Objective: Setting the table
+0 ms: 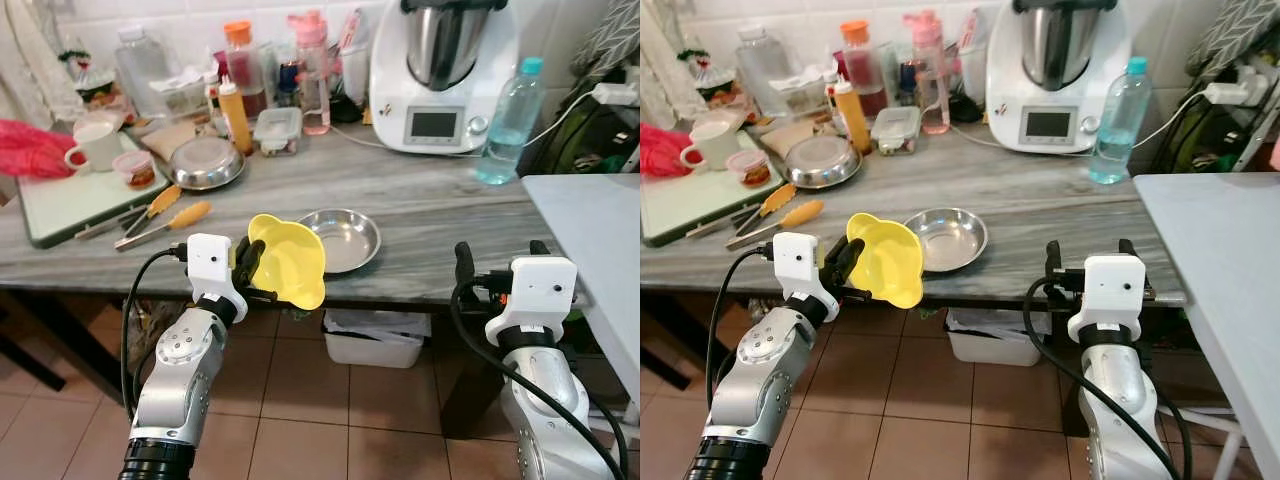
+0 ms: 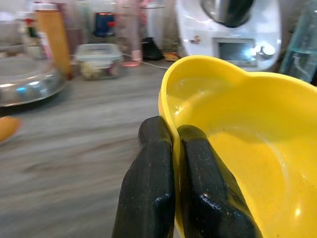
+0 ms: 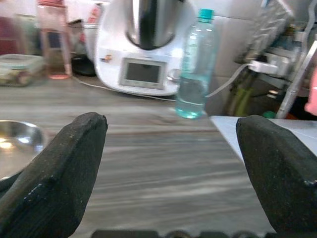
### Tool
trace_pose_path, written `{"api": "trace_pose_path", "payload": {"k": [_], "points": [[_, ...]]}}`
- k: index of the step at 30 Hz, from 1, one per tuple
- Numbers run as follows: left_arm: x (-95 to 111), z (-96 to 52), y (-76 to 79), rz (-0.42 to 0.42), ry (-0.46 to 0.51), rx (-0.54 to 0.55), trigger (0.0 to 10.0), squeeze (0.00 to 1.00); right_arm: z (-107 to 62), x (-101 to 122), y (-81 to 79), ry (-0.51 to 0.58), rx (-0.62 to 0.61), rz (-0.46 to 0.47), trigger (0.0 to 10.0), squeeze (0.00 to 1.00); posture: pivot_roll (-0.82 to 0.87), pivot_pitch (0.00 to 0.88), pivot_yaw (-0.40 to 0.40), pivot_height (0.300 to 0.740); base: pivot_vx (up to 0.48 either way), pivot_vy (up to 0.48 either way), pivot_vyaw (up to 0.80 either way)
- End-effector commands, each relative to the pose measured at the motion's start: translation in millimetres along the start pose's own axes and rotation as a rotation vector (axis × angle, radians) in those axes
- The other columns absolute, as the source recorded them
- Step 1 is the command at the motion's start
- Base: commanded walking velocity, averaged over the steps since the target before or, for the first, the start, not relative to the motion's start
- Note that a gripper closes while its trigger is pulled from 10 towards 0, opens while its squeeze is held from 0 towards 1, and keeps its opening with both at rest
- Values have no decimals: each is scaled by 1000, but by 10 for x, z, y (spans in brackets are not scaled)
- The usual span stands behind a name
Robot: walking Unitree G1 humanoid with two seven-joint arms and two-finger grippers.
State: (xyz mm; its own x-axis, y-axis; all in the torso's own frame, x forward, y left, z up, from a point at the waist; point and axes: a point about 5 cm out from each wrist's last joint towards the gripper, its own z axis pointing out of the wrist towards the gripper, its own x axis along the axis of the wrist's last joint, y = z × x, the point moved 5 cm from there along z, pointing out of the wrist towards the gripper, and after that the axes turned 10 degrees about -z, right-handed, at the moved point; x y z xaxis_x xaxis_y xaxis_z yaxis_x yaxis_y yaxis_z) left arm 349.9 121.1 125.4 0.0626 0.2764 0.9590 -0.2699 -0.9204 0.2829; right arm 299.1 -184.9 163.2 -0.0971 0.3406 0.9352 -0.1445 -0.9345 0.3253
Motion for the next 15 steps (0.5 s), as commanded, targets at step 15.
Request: {"api": "trace_pose_path", "payload": {"k": [15], "points": [[13,25,43,5,-3,-24,10000,0,-13,2,-10,3,5,5,10000,0,-128,0,98,740,372,0,0]]}}
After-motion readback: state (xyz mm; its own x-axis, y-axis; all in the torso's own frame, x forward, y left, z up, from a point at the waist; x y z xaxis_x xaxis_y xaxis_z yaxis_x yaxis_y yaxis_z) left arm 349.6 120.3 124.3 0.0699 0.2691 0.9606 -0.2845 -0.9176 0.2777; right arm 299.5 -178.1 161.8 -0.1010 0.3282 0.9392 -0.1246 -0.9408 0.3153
